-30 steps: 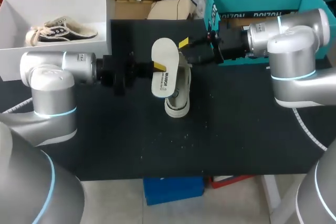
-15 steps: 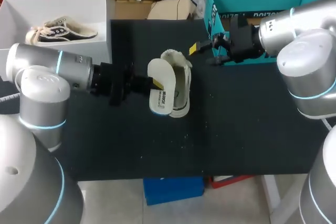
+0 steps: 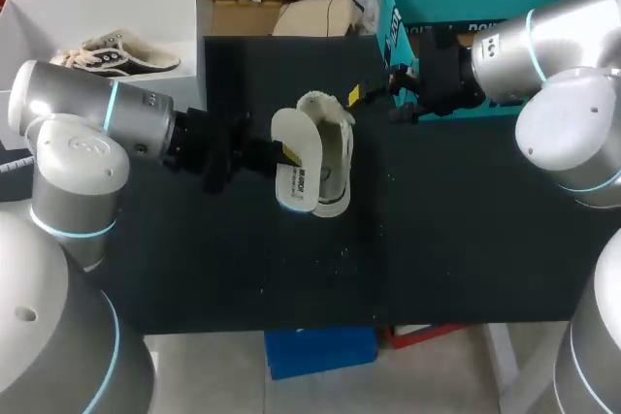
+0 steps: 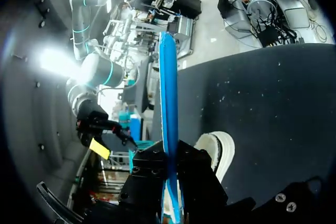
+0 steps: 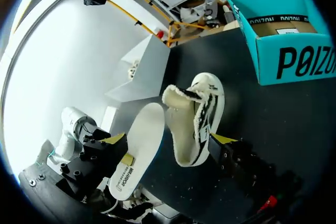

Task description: Take the shoe out of the shoebox, open the shoe tongue, remove and reinsert the insole, then place the shoe into the shoebox

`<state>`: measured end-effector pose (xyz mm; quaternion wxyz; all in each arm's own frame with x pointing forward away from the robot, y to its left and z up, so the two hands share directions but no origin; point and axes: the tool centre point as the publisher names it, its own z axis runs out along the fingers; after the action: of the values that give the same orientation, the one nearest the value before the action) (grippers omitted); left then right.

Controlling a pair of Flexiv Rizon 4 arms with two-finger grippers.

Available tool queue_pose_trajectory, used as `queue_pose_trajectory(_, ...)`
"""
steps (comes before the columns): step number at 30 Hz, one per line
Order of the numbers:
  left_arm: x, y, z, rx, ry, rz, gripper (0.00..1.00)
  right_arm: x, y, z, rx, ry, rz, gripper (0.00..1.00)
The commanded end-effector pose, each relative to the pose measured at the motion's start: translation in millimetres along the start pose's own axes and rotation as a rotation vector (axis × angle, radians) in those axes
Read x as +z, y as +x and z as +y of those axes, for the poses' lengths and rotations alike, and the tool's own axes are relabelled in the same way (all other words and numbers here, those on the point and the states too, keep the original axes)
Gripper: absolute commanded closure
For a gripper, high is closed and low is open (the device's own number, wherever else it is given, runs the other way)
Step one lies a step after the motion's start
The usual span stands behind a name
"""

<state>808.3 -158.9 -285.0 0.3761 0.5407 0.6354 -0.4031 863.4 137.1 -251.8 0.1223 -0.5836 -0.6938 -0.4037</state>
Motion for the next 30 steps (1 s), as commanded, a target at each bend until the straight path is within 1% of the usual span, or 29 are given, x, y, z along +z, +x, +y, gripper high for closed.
queue_pose_trajectory(1,0,-0.5,-1,0.001,-0.002,0.005,1.0,-7,-1.3,-7.4,-0.102,0.016,-0.074,0.0)
queue_pose_trajectory(3,0,-0.5,-1,0.001,-0.002,0.005,1.0,-12,-3.9,-16.2,-0.15,0.024,-0.084,0.0)
queue_pose_trajectory(6,0,-0.5,-1,0.001,-0.002,0.005,1.0,-20,-11.3,-30.0,-0.169,0.046,-0.107,0.0)
queue_pose_trajectory(9,0,-0.5,-1,0.001,-0.002,0.005,1.0,-30,-15.8,-42.1,-0.213,0.028,-0.104,0.0)
queue_pose_trajectory(11,0,-0.5,-1,0.001,-0.002,0.005,1.0,-36,-18.3,-49.2,-0.243,0.032,-0.112,0.0)
queue_pose_trajectory(12,0,-0.5,-1,0.001,-0.002,0.005,1.0,-39,-18.7,-51.7,-0.262,0.023,-0.097,0.0)
queue_pose_trajectory(17,0,-0.5,-1,0.001,-0.002,0.005,1.0,-50,-22.1,-59.7,-0.308,0.017,-0.08,0.0)
queue_pose_trajectory(23,0,-0.5,-1,0.001,-0.002,0.005,1.0,-51,-22.1,-60.2,-0.314,0.022,-0.093,0.0)
queue_pose_trajectory(24,2,-1.1,-5,0.004,0.035,0.035,1.0,-51,-22.1,-60.2,-0.314,0.022,-0.093,0.0)
queue_pose_trajectory(25,5,-0.3,-9,-0.03,0.065,0.094,1.0,-51,-22.1,-60.2,-0.314,0.022,-0.093,0.0)
queue_pose_trajectory(27,8,1.9,-18,-0.017,0.156,0.159,1.0,-51,-22.1,-60.2,-0.314,0.022,-0.093,0.0)
queue_pose_trajectory(29,10,2.9,-24,-0.027,0.207,0.197,1.0,-51,-22.1,-60.2,-0.314,0.022,-0.093,0.0)
queue_pose_trajectory(30,10,3.5,-25,-0.034,0.22,0.213,1.0,-51,-22.1,-60.2,-0.314,0.022,-0.093,0.0)
